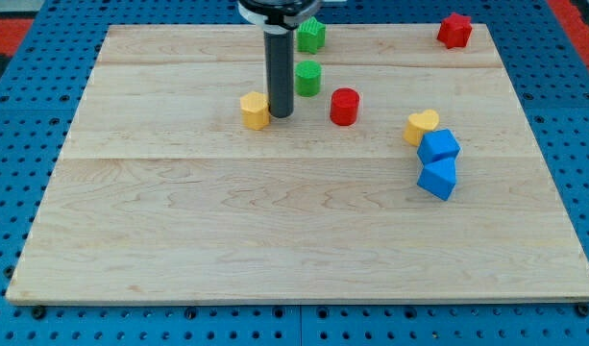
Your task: Push the hexagon to the left center
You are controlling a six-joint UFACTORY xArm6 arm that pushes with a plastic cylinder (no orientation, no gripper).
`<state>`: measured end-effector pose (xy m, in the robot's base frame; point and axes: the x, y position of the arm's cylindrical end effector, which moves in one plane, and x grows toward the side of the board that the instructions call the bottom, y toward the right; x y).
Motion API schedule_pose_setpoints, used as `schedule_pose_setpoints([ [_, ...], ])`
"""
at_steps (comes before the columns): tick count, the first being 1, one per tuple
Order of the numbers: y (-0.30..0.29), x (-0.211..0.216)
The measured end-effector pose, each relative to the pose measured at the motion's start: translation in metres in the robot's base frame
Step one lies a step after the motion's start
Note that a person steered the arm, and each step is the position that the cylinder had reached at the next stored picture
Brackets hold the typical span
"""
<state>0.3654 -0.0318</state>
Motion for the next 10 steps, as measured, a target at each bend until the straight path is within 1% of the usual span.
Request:
schedule_pose_setpoints([
  [1,-0.033,0.000],
  [2,-0.046,-0.004],
  [3,-0.050,-0.018],
  [4,-0.068,-0.021],
  [5,-0.071,-0.016],
  [8,-0.071,0.023],
  [10,-0.075,0.037],
])
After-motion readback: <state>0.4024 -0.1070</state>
